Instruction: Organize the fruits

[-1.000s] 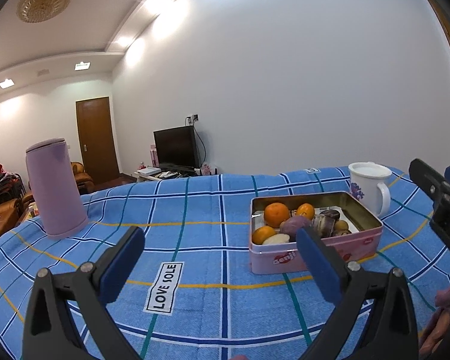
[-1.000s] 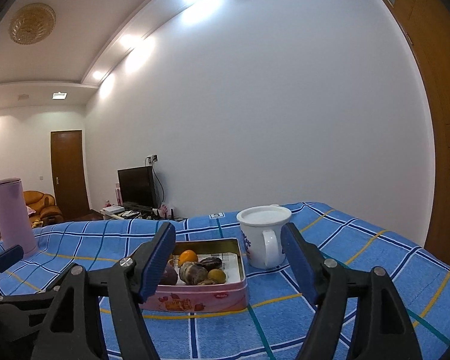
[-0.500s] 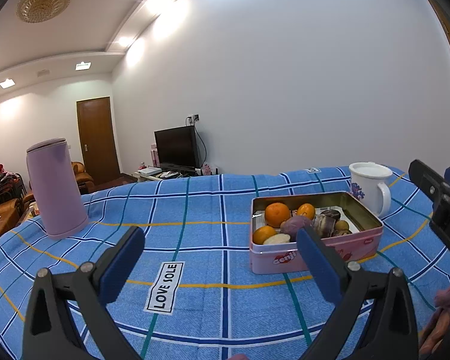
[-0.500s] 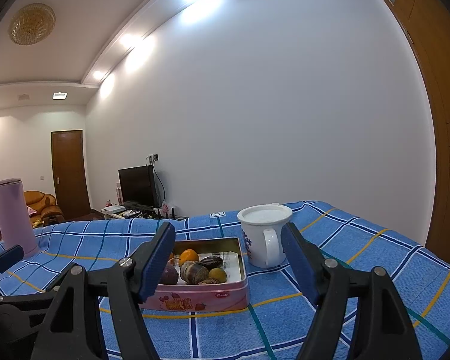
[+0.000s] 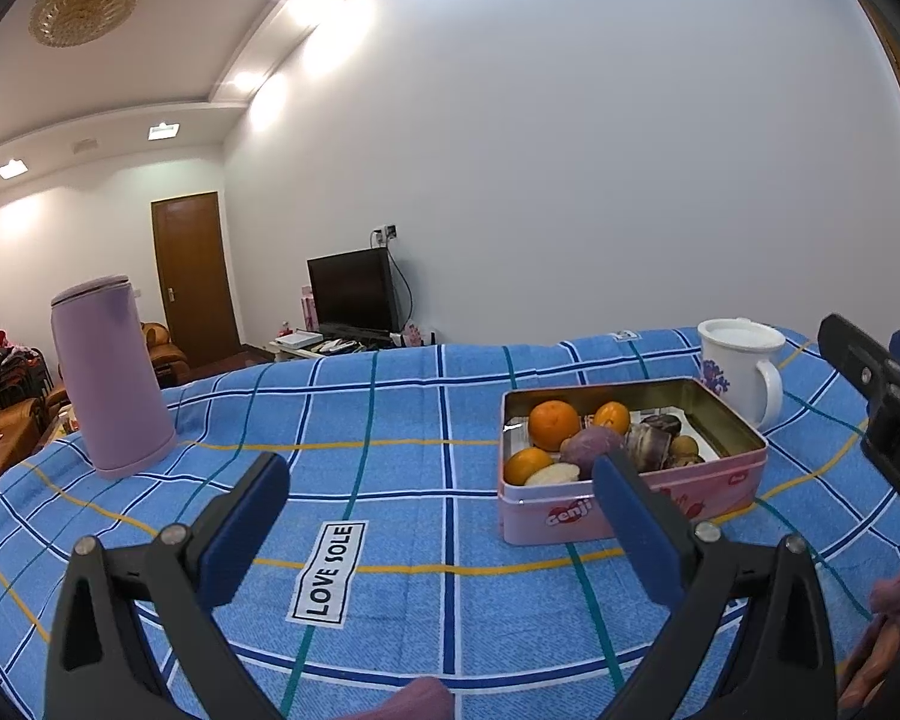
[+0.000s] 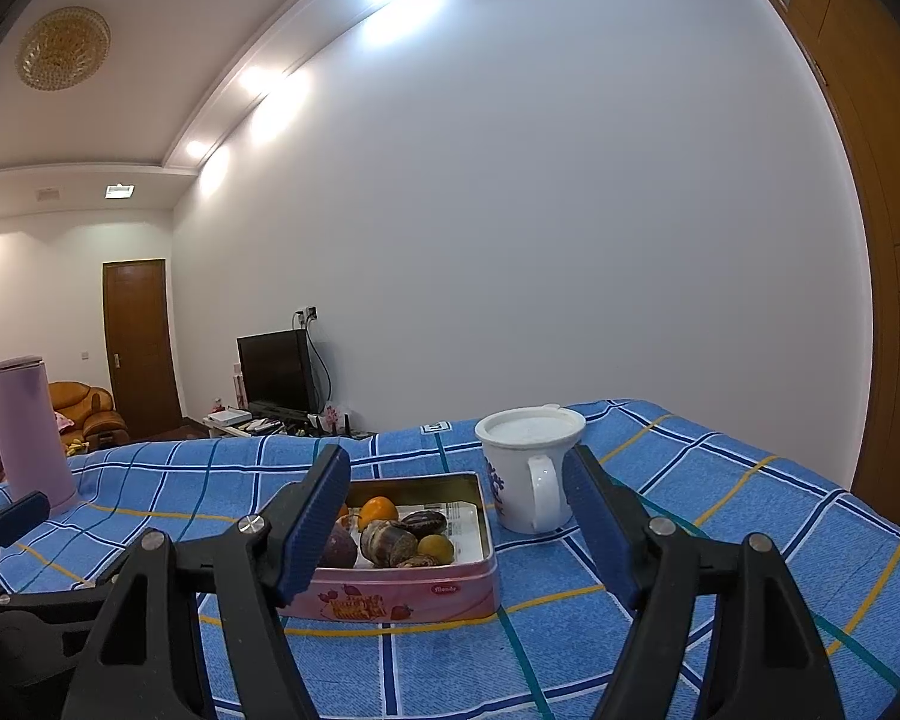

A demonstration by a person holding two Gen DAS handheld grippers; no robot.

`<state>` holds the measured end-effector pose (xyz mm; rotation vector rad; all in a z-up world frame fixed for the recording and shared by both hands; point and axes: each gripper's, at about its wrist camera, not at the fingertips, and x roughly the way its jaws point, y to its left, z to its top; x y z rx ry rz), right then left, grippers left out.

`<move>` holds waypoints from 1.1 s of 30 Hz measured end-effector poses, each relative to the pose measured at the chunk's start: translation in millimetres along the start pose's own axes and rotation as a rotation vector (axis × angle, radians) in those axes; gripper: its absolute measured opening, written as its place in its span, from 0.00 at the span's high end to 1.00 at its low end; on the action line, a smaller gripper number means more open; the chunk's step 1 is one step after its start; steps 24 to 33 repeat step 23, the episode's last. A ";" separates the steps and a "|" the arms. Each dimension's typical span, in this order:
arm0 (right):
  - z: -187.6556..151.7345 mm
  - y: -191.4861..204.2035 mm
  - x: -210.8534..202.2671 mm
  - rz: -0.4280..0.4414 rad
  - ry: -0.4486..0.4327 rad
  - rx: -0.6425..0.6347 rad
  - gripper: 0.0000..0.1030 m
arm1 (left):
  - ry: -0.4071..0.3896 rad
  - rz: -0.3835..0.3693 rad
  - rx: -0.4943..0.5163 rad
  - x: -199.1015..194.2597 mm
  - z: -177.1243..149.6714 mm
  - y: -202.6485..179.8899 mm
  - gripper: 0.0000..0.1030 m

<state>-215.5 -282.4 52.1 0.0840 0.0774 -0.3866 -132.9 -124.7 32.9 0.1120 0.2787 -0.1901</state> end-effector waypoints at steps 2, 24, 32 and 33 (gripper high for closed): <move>0.1 -0.1 -0.2 0.001 -0.001 0.001 0.28 | 0.000 -0.001 0.001 0.0 0.0 0.0 0.00; -0.2 -1.0 2.9 0.007 0.013 0.001 0.27 | 0.030 -0.027 0.002 5.8 -0.4 0.9 0.00; -0.2 -1.0 2.9 0.007 0.013 0.001 0.27 | 0.030 -0.027 0.002 5.8 -0.4 0.9 0.00; -0.2 -1.0 2.9 0.007 0.013 0.001 0.27 | 0.030 -0.027 0.002 5.8 -0.4 0.9 0.00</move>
